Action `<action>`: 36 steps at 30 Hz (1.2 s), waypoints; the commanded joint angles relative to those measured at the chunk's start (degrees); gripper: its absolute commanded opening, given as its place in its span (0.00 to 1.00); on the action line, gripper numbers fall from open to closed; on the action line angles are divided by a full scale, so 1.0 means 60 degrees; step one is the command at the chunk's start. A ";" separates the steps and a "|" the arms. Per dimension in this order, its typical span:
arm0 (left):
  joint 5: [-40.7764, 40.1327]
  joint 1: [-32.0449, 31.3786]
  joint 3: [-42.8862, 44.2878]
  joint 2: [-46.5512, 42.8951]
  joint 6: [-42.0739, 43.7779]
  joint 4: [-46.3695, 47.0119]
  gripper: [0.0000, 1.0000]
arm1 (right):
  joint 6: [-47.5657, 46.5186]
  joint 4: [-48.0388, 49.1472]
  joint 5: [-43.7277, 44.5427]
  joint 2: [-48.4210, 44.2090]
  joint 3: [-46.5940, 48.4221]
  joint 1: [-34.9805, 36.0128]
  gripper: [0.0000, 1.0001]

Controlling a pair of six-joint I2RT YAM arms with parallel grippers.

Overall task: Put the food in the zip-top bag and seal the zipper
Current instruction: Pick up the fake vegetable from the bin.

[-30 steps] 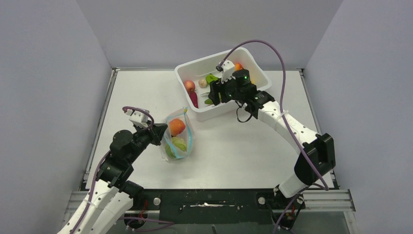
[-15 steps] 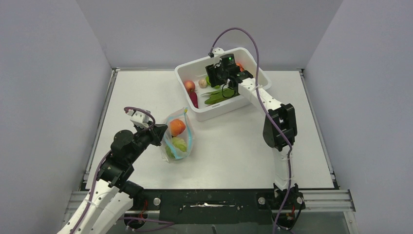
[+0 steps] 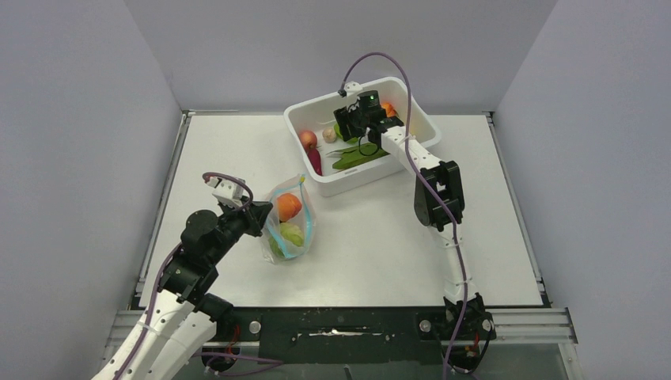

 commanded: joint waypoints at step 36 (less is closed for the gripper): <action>0.0181 0.0170 0.0019 0.0185 0.0038 0.0557 0.00 | 0.0467 0.2399 -0.1605 0.0806 -0.0041 -0.0453 0.37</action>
